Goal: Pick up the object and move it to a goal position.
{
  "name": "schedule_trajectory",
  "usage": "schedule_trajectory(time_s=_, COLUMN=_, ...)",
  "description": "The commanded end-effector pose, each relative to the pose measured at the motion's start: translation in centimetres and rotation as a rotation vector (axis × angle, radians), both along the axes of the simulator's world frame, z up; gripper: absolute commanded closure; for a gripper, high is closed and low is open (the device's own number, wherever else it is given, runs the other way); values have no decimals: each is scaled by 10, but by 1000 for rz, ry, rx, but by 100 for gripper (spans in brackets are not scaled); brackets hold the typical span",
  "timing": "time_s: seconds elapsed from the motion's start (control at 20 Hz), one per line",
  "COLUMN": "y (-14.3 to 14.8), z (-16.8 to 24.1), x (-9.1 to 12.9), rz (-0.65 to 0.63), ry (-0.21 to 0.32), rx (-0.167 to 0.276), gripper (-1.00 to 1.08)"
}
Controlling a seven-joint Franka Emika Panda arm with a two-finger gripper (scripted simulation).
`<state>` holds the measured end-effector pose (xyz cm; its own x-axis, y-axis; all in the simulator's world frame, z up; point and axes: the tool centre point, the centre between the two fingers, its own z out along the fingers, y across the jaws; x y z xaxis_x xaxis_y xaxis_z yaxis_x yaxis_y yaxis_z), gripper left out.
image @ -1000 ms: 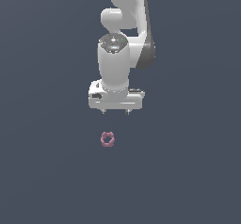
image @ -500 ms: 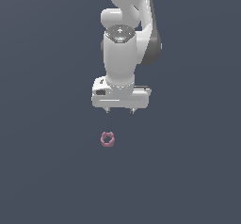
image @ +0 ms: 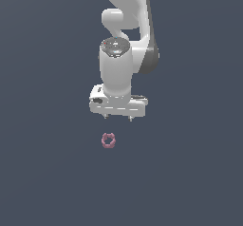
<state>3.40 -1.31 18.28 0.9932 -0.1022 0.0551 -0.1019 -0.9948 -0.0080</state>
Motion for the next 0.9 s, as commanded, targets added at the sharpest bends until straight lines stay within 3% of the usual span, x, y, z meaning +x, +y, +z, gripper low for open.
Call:
schedule_trajectory(time_s=0.0, y=-6, z=-11, x=6, rz=-41, ry=8, rx=3, gripper=-92)
schedule_trajectory(time_s=0.45, y=-35, z=-65, x=28, rz=-223, ry=41, rx=8, gripper=-92)
schedule_trajectory(time_s=0.85, y=-48, z=-91, x=36, rz=-302, ry=54, rx=6, gripper=-92)
